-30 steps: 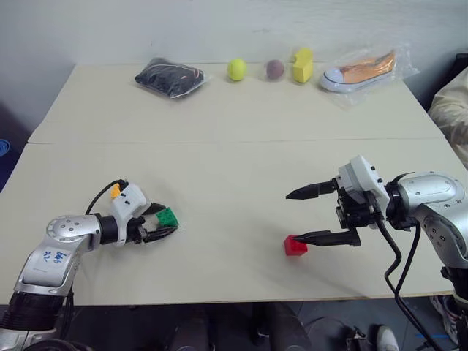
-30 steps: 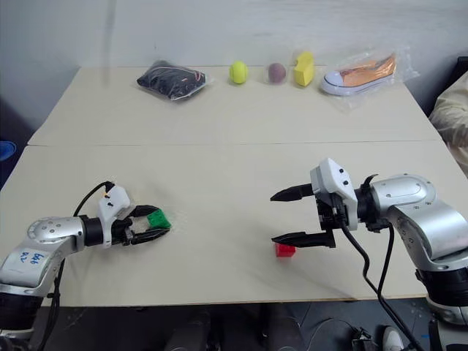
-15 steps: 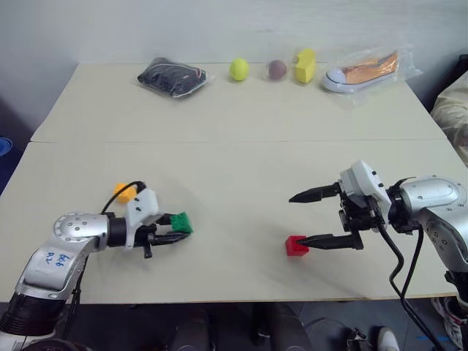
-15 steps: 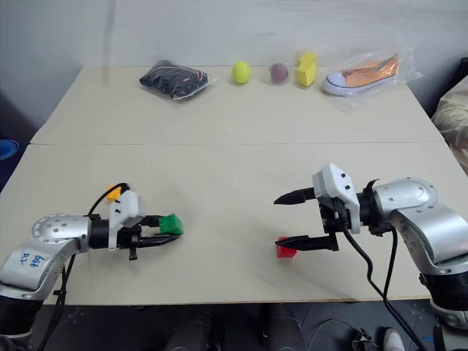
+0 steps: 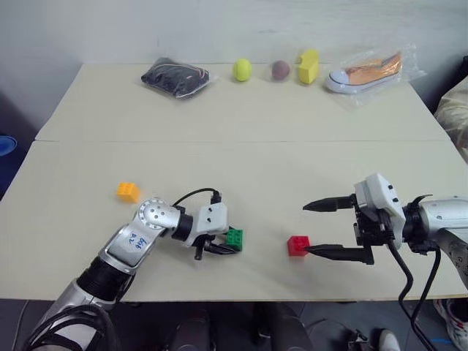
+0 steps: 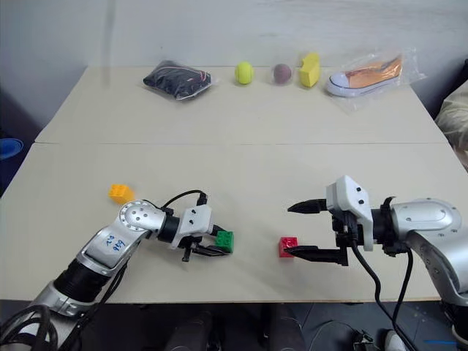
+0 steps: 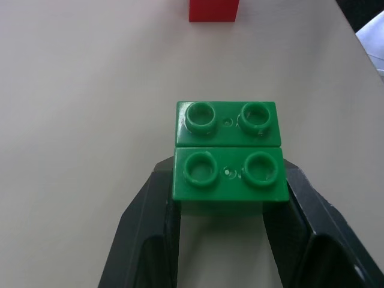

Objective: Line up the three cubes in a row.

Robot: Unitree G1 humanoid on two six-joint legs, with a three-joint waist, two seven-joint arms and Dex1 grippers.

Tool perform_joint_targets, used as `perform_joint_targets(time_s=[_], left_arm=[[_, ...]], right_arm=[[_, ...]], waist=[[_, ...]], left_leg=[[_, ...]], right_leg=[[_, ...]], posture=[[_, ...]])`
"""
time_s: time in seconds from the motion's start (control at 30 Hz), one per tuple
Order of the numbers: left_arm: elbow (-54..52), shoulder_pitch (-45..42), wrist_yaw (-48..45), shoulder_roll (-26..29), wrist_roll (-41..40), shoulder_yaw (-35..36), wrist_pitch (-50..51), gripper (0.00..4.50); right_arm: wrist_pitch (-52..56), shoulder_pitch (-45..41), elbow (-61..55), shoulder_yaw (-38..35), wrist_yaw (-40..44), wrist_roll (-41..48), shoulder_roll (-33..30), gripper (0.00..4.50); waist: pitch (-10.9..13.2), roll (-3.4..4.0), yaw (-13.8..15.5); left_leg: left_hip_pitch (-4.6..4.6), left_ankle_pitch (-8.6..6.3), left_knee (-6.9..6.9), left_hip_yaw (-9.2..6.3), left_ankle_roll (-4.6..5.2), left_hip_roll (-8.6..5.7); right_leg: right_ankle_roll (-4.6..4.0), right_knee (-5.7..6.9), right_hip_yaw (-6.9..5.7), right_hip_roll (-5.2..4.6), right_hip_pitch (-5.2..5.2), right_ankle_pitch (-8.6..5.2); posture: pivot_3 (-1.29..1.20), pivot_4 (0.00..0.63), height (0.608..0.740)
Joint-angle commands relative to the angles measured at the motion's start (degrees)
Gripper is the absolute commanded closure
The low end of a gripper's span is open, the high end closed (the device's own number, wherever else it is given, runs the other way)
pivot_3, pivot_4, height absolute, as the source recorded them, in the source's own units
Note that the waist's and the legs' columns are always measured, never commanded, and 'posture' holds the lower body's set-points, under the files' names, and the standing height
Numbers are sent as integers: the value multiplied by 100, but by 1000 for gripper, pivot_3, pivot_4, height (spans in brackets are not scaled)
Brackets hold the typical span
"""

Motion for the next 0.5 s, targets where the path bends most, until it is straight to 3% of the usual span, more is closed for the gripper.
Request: perform_joint_targets(time_s=[0.03,0.27,0.3,0.47,0.5], left_arm=[[-70,-100,-74,-18,120,-74,-120,2993],[-26,-117,-39,-82,227,-45,-76,2993],[-48,-106,-52,-87,183,-16,-31,2281],[-446,19,42,48,-245,517,599,838],[-597,94,117,184,-432,891,843,547]], right_arm=[[-33,27,-188,-200,-56,110,-102,0],[-97,-26,-148,-90,-58,72,-107,0],[-102,-47,-142,-69,-59,69,-100,0],[-209,-192,-11,46,65,23,-101,0],[-228,-299,51,106,99,16,-84,0]], waist=[[0,0,3],[0,0,4],[0,-1,4],[0,-1,-11],[0,-1,-16]], left_leg=[[0,0,0,0,1,-1],[0,1,0,-1,2,-2],[0,1,0,-1,3,-2],[-1,2,1,-2,3,-2],[-1,2,1,-2,3,0]], right_leg=[[0,0,0,-1,0,0],[2,-1,0,-2,1,1],[2,-1,0,-2,1,1],[2,-1,0,-1,1,1],[2,-1,0,-1,1,1]], posture=[[0,150,740],[0,150,740],[0,150,740],[0,150,740],[0,150,740]])
